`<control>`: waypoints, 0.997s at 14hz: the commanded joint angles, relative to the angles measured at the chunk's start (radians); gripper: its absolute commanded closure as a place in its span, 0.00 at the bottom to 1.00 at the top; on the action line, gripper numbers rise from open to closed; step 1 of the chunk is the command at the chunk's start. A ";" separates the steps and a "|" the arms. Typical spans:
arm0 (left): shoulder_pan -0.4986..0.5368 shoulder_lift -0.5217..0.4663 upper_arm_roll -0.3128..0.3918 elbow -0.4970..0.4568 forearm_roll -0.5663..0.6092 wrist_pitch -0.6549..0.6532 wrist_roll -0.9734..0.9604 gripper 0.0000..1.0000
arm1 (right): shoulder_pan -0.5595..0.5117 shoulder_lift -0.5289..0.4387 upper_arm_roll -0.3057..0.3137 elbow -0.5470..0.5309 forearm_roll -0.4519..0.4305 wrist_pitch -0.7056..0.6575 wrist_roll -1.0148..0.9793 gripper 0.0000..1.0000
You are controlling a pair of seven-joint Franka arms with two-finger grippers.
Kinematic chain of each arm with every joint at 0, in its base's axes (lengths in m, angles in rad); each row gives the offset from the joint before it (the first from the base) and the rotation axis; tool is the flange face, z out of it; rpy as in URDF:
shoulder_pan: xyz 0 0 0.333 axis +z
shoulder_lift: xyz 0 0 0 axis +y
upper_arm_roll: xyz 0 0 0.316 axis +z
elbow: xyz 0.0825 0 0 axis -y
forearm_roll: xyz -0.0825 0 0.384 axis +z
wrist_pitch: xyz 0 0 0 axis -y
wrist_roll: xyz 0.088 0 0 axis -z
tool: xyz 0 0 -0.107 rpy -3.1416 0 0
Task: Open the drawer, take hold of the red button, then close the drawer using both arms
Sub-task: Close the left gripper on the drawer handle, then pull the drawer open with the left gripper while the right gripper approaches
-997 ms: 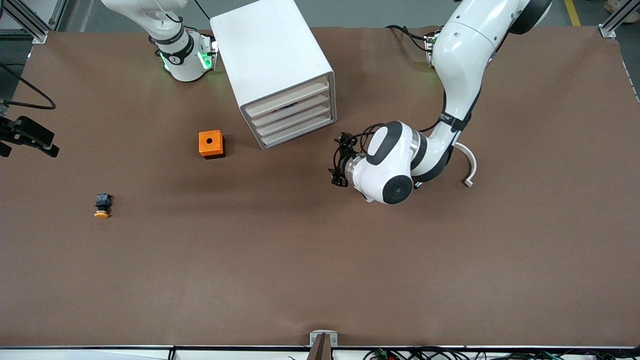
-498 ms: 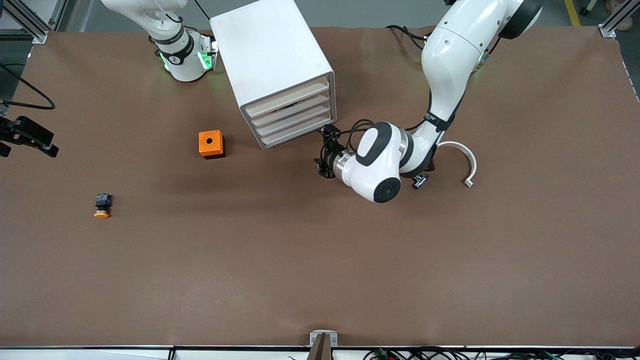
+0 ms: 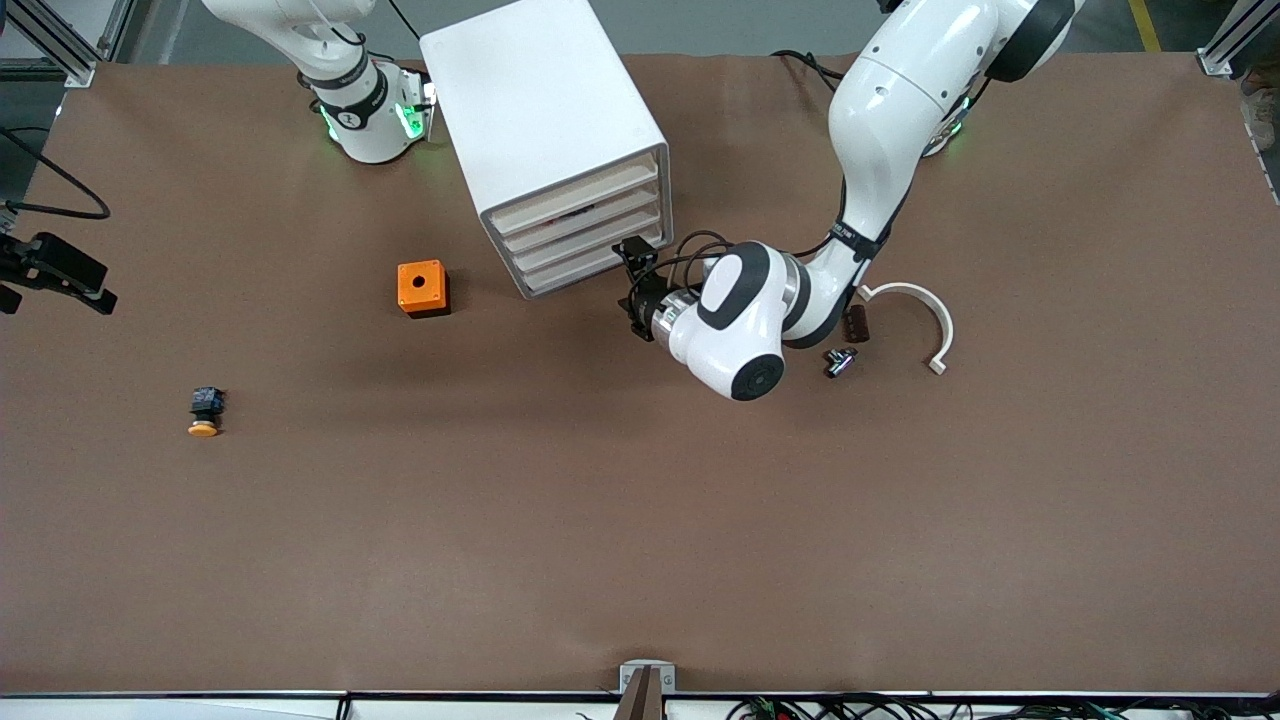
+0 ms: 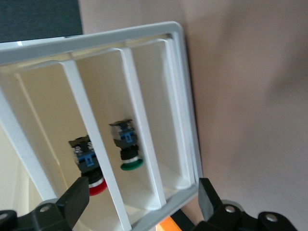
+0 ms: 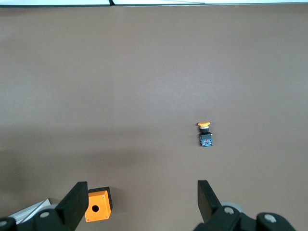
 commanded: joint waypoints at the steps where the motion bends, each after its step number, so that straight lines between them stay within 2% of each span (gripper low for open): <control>1: -0.021 0.018 0.005 0.020 -0.021 -0.047 -0.072 0.00 | -0.011 0.012 0.004 0.026 0.011 -0.015 -0.005 0.00; 3: -0.029 0.027 0.003 0.020 -0.024 -0.073 -0.100 0.02 | -0.011 0.012 0.004 0.026 0.011 -0.015 -0.007 0.00; 5: -0.046 0.029 0.003 0.020 -0.040 -0.084 -0.115 0.18 | -0.011 0.012 0.004 0.026 0.011 -0.015 -0.007 0.00; 7: -0.058 0.029 0.003 0.018 -0.044 -0.098 -0.120 0.28 | -0.011 0.012 0.004 0.026 0.011 -0.015 -0.007 0.00; 9: -0.075 0.030 0.003 0.017 -0.046 -0.101 -0.124 0.33 | -0.009 0.012 0.004 0.026 0.011 -0.015 -0.007 0.00; 13: -0.110 0.036 0.005 0.017 -0.044 -0.101 -0.146 0.33 | -0.009 0.012 0.004 0.026 0.011 -0.015 -0.007 0.00; 14: -0.121 0.043 0.005 0.017 -0.043 -0.101 -0.144 0.36 | -0.009 0.012 0.004 0.026 0.011 -0.015 -0.007 0.00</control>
